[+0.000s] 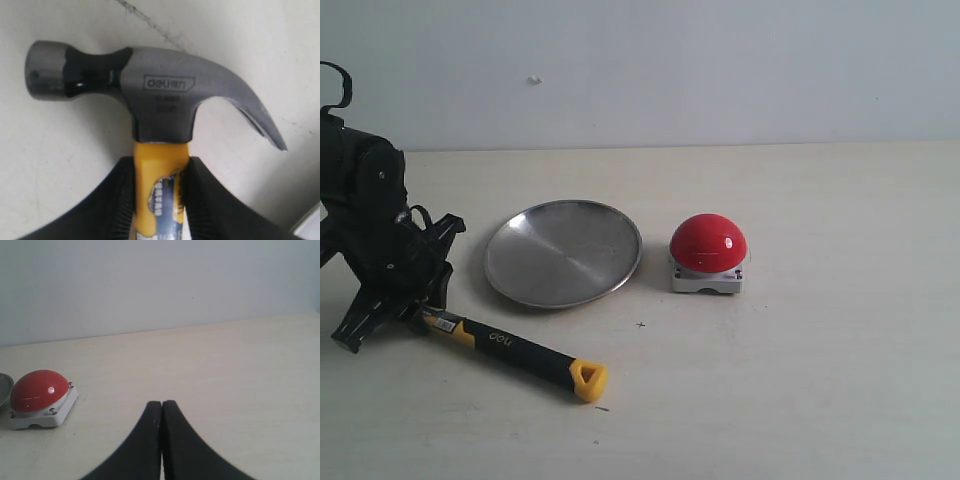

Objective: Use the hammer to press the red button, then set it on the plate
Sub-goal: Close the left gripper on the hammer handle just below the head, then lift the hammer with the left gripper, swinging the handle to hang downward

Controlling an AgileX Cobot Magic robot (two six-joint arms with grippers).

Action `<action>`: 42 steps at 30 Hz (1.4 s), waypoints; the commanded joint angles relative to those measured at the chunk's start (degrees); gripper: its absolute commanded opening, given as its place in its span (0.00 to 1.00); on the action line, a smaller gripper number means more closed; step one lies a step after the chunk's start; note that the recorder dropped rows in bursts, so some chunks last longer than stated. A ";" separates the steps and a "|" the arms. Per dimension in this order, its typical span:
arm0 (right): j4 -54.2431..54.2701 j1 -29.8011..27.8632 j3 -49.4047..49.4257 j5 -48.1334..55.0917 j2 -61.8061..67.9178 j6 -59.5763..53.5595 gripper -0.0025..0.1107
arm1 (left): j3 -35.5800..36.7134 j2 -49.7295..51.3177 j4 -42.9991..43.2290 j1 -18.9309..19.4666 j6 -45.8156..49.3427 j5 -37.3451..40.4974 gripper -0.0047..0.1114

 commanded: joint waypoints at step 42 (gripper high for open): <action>-0.41 -0.31 -0.03 -0.64 -0.39 -0.42 0.02 | -0.01 -3.02 0.18 -0.11 26.73 6.62 0.04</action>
